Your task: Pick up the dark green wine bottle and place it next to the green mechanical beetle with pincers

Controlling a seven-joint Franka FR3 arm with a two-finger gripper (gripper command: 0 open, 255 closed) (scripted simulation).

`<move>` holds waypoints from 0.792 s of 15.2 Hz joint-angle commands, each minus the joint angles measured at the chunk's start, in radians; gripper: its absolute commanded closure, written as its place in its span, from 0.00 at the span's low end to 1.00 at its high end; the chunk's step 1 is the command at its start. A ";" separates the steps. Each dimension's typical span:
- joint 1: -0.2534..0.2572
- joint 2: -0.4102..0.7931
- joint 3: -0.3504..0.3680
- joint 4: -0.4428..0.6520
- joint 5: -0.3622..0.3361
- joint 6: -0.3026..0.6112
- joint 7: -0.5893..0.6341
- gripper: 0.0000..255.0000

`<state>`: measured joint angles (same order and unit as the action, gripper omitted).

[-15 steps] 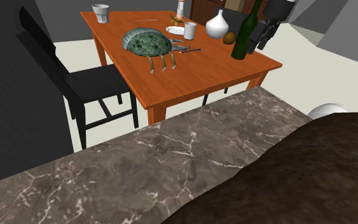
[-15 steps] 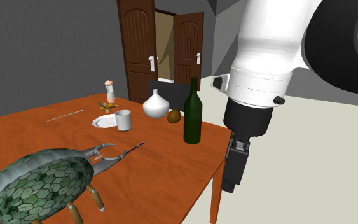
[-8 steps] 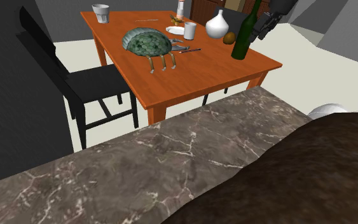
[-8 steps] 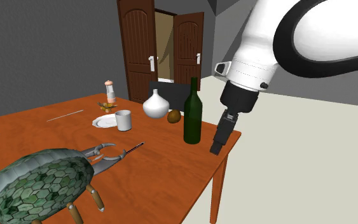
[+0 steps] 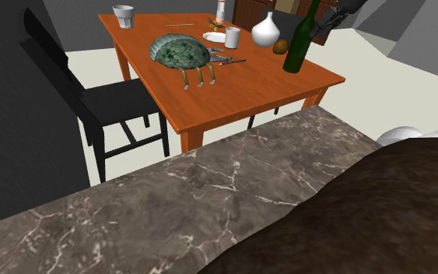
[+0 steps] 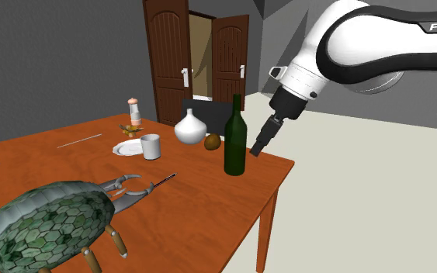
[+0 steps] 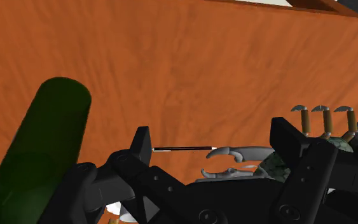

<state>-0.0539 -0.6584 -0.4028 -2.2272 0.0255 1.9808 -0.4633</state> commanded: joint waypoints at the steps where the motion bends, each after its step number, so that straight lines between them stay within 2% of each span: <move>1: 0.016 0.035 -0.057 0.030 0.025 0.046 -0.053 0.00; 7: 0.100 0.147 -0.245 0.147 0.147 0.145 -0.224 0.00; 12: 0.219 0.259 -0.447 0.280 0.311 0.181 -0.390 0.00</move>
<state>0.1320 -0.4333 -0.7982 -1.9882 0.2928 2.1600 -0.8127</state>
